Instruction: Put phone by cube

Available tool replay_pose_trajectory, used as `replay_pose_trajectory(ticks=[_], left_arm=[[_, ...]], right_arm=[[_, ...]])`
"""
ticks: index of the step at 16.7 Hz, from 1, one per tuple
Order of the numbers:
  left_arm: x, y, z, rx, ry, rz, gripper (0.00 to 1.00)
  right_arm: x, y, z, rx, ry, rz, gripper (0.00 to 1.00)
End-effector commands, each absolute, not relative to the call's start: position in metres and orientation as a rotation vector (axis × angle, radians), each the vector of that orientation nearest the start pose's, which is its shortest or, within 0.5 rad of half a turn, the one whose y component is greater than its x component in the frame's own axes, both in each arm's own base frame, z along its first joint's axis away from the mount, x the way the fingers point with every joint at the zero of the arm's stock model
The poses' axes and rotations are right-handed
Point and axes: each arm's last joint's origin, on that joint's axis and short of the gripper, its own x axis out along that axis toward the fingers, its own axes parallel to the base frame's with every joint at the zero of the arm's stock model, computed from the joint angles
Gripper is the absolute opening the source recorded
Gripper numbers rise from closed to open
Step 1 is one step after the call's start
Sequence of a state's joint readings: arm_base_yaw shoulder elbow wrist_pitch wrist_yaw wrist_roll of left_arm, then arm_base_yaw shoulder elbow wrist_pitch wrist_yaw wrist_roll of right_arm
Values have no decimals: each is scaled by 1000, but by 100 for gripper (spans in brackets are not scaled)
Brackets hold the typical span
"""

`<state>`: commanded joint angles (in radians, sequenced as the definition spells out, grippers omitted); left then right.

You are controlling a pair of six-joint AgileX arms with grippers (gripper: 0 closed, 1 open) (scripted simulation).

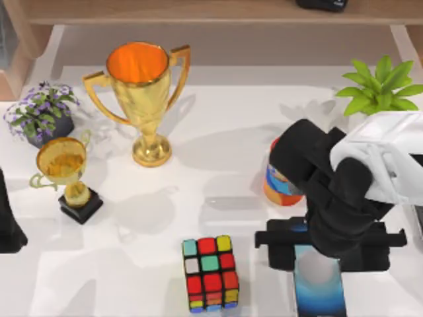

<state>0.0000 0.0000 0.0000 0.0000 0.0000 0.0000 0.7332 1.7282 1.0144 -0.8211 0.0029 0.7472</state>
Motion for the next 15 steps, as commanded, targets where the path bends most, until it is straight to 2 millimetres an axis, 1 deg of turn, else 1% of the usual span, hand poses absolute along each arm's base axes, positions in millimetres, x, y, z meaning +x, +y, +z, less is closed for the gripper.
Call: replay_pose_trajectory(ticks=[2,6,15], left_arm=[[106,-1,160,0,0,0,100],[106,-1,160,0,0,0,100],[106,-1,160,0,0,0,100]], right_arm=[[217,197,137,5,1555,-9,0],[217,197,137,5,1555,-9,0],[217,197,137,5,1555,-9,68]])
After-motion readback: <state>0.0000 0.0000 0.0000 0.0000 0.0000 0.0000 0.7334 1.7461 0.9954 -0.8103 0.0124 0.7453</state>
